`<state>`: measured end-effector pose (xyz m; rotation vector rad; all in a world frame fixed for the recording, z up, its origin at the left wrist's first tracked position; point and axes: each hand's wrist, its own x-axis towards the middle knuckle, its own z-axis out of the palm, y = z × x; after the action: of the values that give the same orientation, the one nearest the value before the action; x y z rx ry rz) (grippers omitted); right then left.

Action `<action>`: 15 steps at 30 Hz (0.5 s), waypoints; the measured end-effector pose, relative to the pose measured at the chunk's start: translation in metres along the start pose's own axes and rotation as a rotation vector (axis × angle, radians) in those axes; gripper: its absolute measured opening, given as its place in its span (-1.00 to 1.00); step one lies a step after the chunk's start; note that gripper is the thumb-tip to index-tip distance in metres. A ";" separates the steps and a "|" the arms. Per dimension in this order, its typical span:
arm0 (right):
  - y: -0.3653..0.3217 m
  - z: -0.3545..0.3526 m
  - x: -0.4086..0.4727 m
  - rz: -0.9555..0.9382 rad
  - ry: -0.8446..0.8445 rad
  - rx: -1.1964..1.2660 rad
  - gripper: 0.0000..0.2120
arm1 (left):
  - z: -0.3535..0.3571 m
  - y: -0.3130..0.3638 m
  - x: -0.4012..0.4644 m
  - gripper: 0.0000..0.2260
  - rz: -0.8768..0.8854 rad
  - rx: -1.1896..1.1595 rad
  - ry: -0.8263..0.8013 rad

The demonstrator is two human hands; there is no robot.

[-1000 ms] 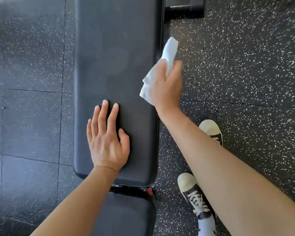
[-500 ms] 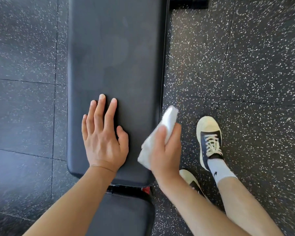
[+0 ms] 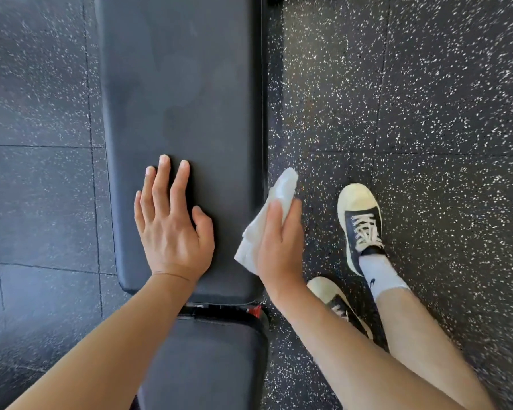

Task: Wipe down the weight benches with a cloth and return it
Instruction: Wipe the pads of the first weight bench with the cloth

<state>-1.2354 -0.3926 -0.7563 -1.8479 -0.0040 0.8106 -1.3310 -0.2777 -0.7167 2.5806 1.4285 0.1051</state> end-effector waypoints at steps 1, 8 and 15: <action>0.016 -0.005 -0.022 0.008 0.010 -0.019 -0.69 | 0.000 0.000 0.000 -0.36 0.005 -0.001 0.007; 0.044 -0.014 -0.082 0.051 0.071 -0.012 -0.72 | 0.004 -0.002 -0.001 -0.36 0.023 0.006 0.027; -0.039 0.014 0.027 -0.172 0.095 -0.122 -0.78 | 0.008 -0.006 -0.002 -0.36 0.018 -0.001 0.023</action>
<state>-1.2083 -0.3548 -0.7413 -1.9697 -0.1526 0.6140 -1.3359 -0.2771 -0.7253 2.6001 1.4123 0.1382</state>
